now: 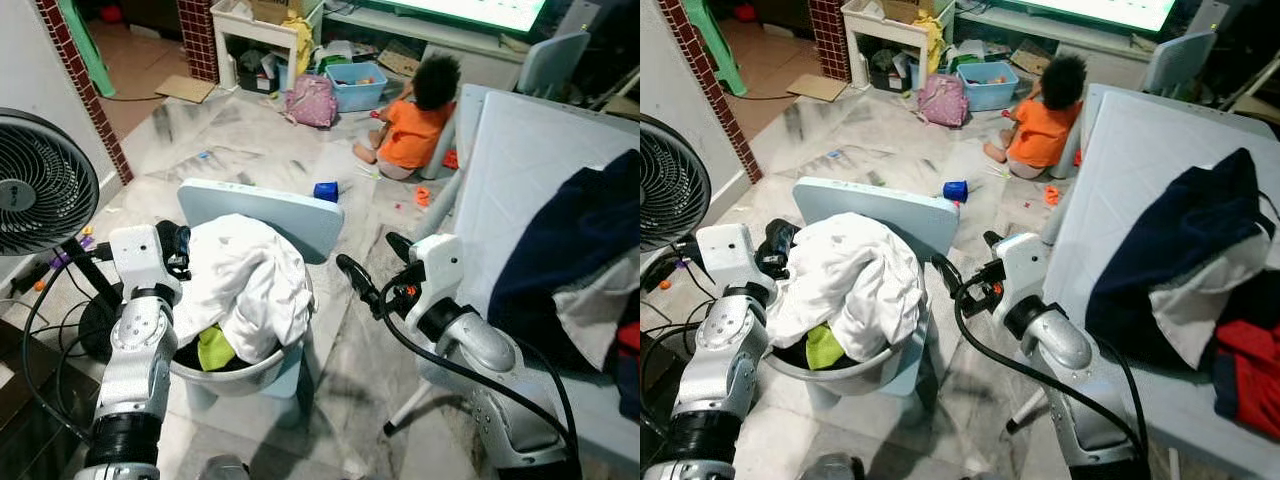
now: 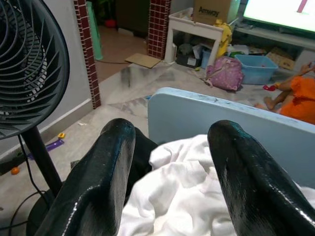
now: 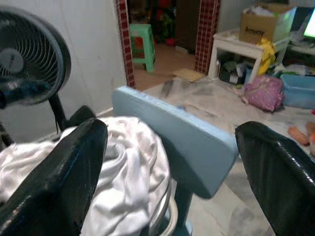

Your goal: Hang hanger

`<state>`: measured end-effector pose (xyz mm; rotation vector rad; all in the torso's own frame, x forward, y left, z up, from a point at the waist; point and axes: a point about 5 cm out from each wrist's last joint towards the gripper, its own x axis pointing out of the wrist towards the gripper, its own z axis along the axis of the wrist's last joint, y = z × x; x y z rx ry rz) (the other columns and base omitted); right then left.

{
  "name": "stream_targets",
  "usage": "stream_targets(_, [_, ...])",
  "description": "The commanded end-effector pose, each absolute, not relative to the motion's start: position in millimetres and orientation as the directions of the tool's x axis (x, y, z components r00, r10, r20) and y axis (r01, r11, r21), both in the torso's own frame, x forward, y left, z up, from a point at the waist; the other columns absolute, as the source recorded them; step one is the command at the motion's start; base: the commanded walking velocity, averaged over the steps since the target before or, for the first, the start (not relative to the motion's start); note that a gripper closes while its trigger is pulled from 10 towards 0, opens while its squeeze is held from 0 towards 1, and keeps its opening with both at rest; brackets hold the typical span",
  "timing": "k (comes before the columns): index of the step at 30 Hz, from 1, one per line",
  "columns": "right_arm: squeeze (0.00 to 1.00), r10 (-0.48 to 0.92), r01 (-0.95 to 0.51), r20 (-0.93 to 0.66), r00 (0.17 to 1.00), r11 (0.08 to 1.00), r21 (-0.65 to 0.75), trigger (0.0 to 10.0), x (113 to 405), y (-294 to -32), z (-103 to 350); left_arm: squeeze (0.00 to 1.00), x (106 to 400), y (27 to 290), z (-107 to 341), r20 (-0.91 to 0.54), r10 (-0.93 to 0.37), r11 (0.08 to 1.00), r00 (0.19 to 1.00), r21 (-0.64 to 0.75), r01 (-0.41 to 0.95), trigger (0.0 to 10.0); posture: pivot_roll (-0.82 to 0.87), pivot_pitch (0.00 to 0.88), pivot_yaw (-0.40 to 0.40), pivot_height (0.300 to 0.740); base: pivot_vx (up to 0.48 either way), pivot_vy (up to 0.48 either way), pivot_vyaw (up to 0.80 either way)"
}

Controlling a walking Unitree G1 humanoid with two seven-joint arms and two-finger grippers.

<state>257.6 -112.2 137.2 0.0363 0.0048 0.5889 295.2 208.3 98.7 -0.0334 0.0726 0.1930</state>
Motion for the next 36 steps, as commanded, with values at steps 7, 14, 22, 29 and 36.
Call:
stream_targets(7, [0.0,0.531,-0.53,-0.002,0.848,0.847,0.026,10.0,260,-120,134,0.0,297,198,98,-0.099,0.156,0.986,0.983,-0.036,-0.16,10.0,0.05,0.03,-0.06,0.74,0.048,0.0,0.0])
stream_targets(14, [0.0,0.53,-0.53,-0.008,0.848,0.848,0.012,10.0,258,-120,133,0.0,298,192,89,-0.165,0.121,0.992,0.979,-0.016,-0.126,10.0,0.03,0.059,-0.054,0.74,0.0,0.0,0.0])
stream_targets(22, [0.0,0.52,-0.52,-0.01,0.854,0.854,-0.001,10.0,254,-126,136,1.0,302,168,69,-0.307,-0.074,0.997,0.949,-0.039,0.065,10.0,0.0,0.065,-0.059,0.74,0.0,0.0,0.0])
stream_targets(29, [0.0,0.509,-0.51,-0.028,0.86,0.86,-0.018,10.0,249,-132,136,1.0,311,136,62,-0.395,-0.247,0.966,0.885,-0.021,0.259,10.0,-0.04,0.083,-0.064,0.74,0.0,0.0,0.0])
stream_targets(36, [0.0,0.549,-0.55,-0.058,0.834,0.835,-0.01,10.0,237,-132,139,0.0,322,135,51,-0.479,-0.25,0.956,0.841,0.014,0.292,10.0,-0.08,0.103,-0.068,0.74,0.0,0.0,0.0])
